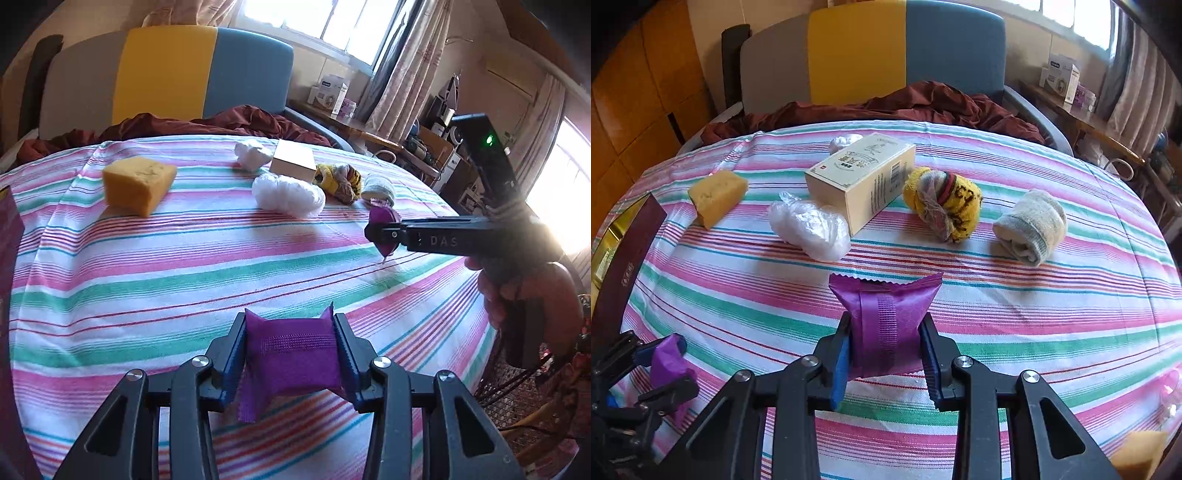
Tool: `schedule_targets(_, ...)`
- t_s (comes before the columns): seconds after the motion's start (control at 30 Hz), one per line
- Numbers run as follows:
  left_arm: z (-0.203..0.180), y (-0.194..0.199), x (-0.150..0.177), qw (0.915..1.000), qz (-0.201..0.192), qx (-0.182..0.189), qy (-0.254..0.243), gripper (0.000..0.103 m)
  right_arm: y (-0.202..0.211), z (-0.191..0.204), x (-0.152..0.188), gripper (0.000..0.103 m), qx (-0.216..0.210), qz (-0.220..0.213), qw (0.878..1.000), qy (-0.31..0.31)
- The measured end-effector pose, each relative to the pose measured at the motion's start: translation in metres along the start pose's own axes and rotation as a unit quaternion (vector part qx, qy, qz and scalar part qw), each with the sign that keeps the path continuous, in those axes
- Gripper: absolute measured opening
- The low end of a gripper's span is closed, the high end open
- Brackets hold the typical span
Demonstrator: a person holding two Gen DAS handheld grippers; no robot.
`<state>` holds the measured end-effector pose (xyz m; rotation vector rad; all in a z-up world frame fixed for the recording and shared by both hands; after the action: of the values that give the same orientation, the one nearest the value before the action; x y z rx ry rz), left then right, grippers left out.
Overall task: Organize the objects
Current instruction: 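Carry both purple sachets toward the gold tray with both tools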
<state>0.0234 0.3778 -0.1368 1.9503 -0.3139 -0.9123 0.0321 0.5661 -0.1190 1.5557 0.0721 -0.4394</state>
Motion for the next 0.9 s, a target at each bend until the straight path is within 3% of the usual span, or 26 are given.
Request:
schedule_targets(0.4, -0.009, 0.042, -0.002, 0.9991, -0.035, 0.025, 0.002, 0.045, 0.003, 0.001, 0.0, 0.034, 0.015, -0.006, 1.0, 0.011)
schedule_targets(0.9, 0.039, 0.103, 0.005, 0.9957, -0.084, -0.008, 0.038, 0.045, 0.003, 0.008, -0.001, 0.034, 0.032, -0.013, 0.999, 0.031)
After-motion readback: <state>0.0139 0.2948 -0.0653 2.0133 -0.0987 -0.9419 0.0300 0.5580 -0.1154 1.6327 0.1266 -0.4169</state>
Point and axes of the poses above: each gripper's, at about its wrist camera, not at the fingertips, and y roughly against the way its jaws point, z to its left, x to its underside, the point moved 6 cm from there along -y, roughly the way its jaws point, and after that the axes turned 15 degrees about z, right-handed, at the moved point
